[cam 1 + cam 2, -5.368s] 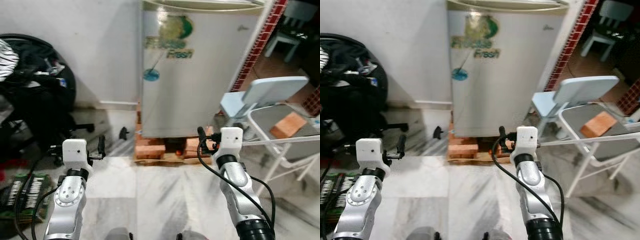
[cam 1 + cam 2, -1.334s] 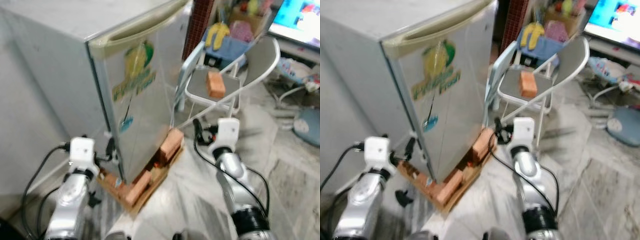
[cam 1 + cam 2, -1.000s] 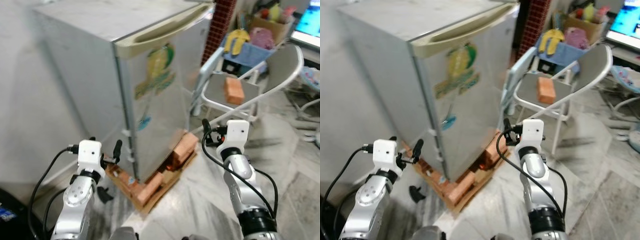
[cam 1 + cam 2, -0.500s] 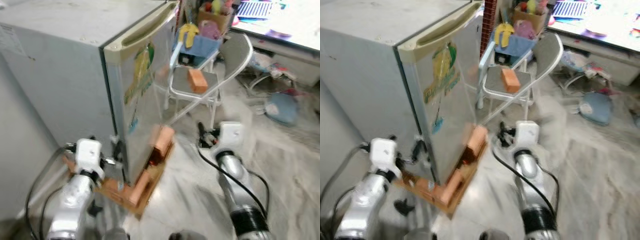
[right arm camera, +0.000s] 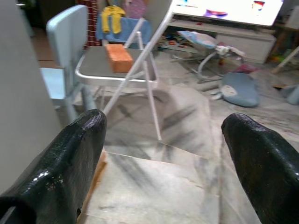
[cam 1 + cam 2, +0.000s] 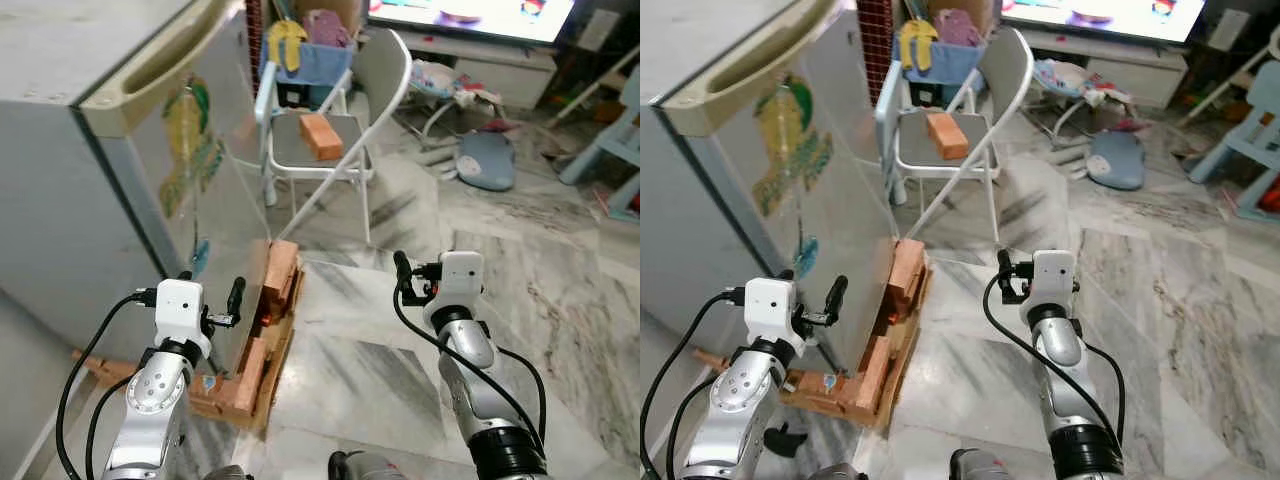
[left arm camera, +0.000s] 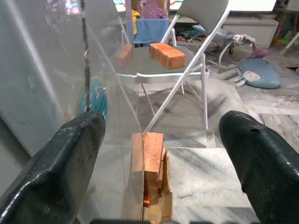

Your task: Restocking fridge

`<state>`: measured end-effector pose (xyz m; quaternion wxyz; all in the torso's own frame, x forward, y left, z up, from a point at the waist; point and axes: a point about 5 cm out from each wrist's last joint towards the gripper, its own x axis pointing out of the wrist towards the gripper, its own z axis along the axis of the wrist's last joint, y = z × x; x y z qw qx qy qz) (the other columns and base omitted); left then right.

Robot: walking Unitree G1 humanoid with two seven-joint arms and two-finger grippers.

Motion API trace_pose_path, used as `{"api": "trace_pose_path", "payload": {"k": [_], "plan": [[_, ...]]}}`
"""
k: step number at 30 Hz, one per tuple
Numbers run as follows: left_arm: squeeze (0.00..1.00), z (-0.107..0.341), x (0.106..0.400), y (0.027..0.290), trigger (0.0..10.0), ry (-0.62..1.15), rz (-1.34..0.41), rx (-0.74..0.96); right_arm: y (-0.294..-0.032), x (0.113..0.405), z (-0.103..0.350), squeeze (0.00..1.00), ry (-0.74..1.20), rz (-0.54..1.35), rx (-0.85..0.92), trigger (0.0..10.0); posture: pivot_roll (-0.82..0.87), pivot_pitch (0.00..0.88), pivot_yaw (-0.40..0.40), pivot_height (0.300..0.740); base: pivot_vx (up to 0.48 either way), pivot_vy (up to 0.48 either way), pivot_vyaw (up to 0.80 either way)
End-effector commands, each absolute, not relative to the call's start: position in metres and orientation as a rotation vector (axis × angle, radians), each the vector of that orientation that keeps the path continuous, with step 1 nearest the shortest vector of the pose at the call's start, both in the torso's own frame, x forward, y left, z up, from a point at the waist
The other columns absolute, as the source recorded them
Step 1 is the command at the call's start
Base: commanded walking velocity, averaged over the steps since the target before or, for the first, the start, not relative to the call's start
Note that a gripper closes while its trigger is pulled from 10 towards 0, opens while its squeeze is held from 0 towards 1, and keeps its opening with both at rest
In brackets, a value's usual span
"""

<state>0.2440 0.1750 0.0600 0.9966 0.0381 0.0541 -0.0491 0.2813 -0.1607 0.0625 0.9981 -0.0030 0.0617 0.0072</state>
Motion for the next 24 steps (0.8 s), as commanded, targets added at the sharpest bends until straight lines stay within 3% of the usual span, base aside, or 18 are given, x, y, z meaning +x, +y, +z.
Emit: {"api": "trace_pose_path", "payload": {"k": [1,8,15,24], "plan": [[0.0,0.065,0.244,0.181,10.0,0.083,-0.056,0.097,-0.159,0.282,0.068,0.0,0.106,0.027,-0.012,10.0,0.13,0.02,-0.034,0.74,0.0,0.0,0.0],[0.0,0.071,0.246,0.197,10.0,0.058,0.038,0.116,-0.16,0.27,0.063,0.0,0.139,0.043,-0.012,10.0,0.11,0.046,-0.035,0.74,0.0,0.0,0.0],[0.0,0.066,0.241,0.201,10.0,0.083,0.025,0.108,-0.164,0.252,0.051,0.0,0.2,0.058,-0.026,10.0,0.11,0.06,-0.034,0.74,0.0,0.0,0.0],[0.0,0.077,0.269,0.193,10.0,0.04,-0.024,0.098,-0.15,0.241,0.057,0.0,0.205,0.222,-0.011,10.0,0.09,0.078,-0.044,0.74,0.0,0.0,0.0]]}}
